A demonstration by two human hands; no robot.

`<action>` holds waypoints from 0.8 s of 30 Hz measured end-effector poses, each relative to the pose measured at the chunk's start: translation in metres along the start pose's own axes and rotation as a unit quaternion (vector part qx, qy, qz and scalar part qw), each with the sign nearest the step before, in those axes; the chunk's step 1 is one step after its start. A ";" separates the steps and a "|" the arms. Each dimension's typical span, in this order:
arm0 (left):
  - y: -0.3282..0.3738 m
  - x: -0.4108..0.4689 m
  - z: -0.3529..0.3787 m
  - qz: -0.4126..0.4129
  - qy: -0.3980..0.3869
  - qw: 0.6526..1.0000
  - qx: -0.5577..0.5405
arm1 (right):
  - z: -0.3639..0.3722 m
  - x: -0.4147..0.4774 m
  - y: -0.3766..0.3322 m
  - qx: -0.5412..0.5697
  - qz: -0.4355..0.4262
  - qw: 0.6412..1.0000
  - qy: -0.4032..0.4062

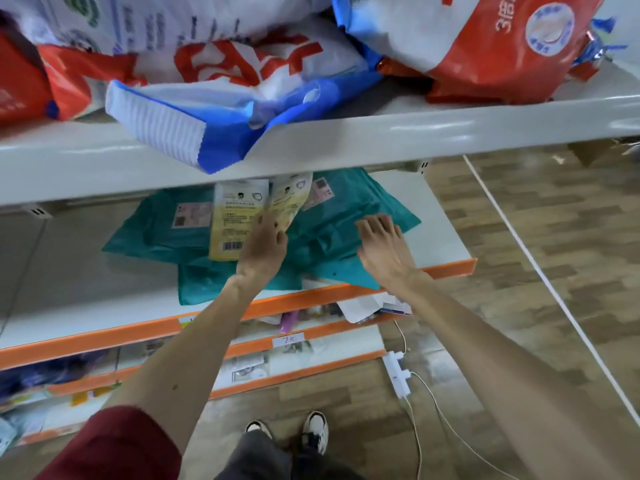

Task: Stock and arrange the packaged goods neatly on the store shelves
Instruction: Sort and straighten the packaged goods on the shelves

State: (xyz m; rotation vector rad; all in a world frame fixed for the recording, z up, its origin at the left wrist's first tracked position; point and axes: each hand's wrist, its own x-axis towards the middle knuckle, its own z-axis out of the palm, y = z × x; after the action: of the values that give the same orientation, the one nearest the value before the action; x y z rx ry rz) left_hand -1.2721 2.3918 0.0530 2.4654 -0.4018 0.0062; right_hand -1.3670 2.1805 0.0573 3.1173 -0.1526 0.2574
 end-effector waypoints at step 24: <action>-0.040 0.014 -0.033 -0.237 0.010 0.969 -0.064 | 0.013 0.080 -0.023 -0.059 -0.108 0.992 -0.017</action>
State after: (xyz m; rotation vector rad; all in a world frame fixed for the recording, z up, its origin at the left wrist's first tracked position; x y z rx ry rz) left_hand -1.2438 2.4377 0.0571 2.3704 0.1965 -0.1876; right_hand -1.2842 2.1955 0.0576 2.9872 0.1618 0.1830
